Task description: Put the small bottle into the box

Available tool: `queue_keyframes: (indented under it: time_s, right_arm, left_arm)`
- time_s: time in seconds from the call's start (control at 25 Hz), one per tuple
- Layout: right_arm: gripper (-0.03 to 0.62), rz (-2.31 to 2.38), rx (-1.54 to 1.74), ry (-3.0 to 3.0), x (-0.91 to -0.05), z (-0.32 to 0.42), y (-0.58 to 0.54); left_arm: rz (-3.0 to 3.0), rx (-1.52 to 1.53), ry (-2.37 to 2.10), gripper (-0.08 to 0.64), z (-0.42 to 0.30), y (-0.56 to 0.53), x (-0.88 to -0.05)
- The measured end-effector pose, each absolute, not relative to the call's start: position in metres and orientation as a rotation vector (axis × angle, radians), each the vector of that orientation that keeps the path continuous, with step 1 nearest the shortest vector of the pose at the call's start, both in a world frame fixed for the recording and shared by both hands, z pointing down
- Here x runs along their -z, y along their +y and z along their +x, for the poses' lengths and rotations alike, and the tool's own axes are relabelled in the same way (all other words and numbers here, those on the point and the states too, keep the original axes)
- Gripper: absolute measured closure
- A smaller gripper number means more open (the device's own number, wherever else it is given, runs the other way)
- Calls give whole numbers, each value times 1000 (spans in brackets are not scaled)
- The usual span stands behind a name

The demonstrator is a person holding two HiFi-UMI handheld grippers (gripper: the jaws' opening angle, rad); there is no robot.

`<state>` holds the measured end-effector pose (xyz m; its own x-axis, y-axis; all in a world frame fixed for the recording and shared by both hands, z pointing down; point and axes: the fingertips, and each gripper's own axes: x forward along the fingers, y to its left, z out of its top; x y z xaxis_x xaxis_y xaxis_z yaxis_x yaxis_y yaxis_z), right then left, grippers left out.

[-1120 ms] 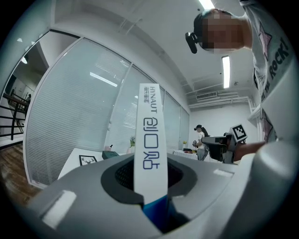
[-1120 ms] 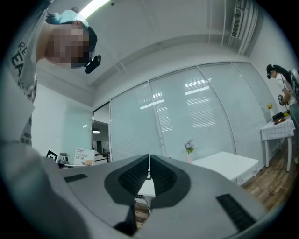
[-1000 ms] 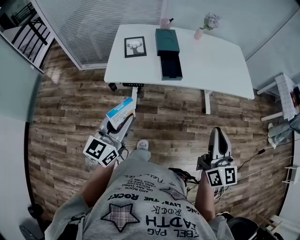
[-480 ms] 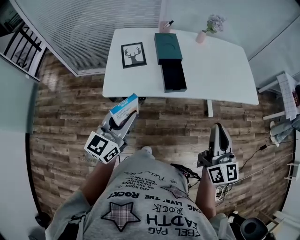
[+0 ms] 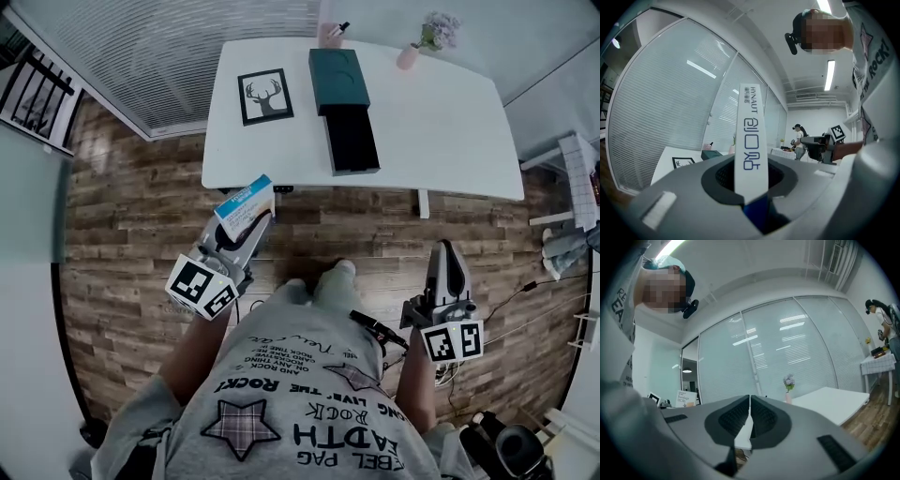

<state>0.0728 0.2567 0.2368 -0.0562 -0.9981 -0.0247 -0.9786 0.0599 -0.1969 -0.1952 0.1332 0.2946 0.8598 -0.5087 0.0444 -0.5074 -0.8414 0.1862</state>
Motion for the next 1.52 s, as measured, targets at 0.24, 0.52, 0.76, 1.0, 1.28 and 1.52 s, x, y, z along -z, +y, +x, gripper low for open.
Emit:
queue_keyframes:
  time_s: [0.24,0.52,0.76,1.0,1.28,1.52]
  right_arm:
    - [575,-1989,241,2212,-249,79,236]
    - [575,-1845,252,2336,-246,97,160]
    - [575,-1708,245,2441,-236,122,88]
    - [575,-1570,237,2565,-237,146,31]
    - [574,-1424,317,2649,-249,179,-13]
    - [574,-1317,330,2703,-252,179,-26]
  left_arm:
    - [2812,-22,-826,473,-194,130,-304]
    - [2761,-9,-918,472,-176,90,-307]
    - [2753,-2,-959,472,-142,52,-303]
    - [2730,-28,-985,472,-98,19,-308]
    - [2697,-54,-1035,472,-54,-10,-312]
    - [2691,-89,-1013,472,-35,-12,-317]
